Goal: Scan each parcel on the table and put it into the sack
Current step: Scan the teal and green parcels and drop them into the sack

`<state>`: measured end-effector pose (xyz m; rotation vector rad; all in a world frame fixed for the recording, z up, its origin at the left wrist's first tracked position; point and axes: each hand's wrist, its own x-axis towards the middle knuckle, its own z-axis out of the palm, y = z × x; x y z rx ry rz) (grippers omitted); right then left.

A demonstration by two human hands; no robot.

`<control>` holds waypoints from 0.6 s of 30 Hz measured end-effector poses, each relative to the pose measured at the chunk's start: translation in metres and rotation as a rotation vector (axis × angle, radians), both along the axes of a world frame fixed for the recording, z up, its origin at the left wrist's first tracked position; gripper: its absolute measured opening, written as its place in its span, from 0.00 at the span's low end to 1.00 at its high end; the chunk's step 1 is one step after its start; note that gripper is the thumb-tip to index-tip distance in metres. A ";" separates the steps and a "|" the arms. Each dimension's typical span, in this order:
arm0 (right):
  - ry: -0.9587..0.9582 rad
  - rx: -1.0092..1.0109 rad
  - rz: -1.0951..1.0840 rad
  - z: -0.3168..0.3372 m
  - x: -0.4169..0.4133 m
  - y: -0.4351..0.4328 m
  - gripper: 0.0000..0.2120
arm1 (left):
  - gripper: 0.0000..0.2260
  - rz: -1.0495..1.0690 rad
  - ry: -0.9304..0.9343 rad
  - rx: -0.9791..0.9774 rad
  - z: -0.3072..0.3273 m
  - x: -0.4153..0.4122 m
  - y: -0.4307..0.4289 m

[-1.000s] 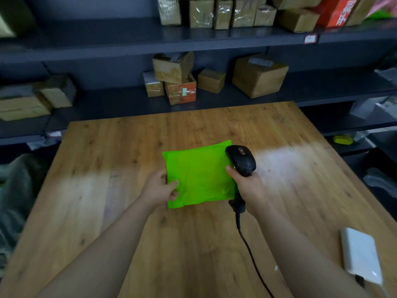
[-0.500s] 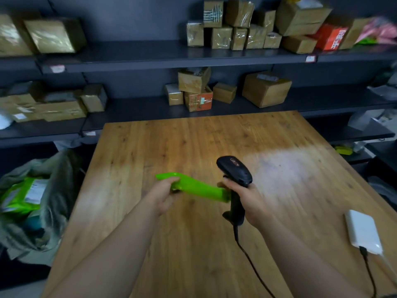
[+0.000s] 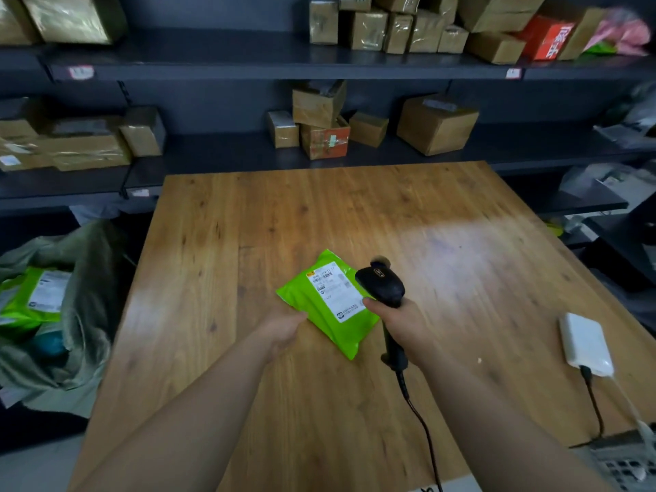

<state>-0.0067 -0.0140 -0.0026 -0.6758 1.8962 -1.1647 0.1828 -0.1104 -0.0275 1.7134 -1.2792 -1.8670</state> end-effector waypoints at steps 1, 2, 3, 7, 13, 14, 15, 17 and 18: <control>-0.001 0.009 0.004 -0.001 -0.005 -0.004 0.06 | 0.08 -0.008 -0.012 -0.005 -0.002 -0.002 0.001; -0.017 0.019 0.011 -0.002 -0.009 -0.010 0.06 | 0.09 -0.016 -0.013 0.001 -0.005 -0.005 0.001; -0.043 0.029 0.023 -0.003 -0.013 -0.016 0.07 | 0.09 -0.023 -0.010 -0.001 -0.007 -0.009 0.001; -0.132 0.139 0.104 -0.013 -0.027 -0.044 0.11 | 0.08 0.000 -0.010 -0.022 -0.016 -0.024 -0.008; -0.182 0.184 0.183 -0.029 -0.026 -0.052 0.13 | 0.13 0.071 0.023 -0.053 -0.015 -0.039 -0.017; -0.203 0.159 0.182 -0.027 -0.024 -0.050 0.11 | 0.17 0.074 0.007 -0.080 -0.012 -0.037 -0.018; -0.213 0.135 0.182 -0.022 -0.021 -0.047 0.09 | 0.20 0.073 0.002 -0.098 -0.009 -0.035 -0.020; -0.171 0.092 0.167 -0.009 -0.018 -0.043 0.07 | 0.23 0.066 0.022 -0.130 0.000 -0.027 -0.024; -0.127 0.069 0.157 0.000 -0.018 -0.040 0.06 | 0.24 0.064 0.043 -0.153 0.006 -0.022 -0.026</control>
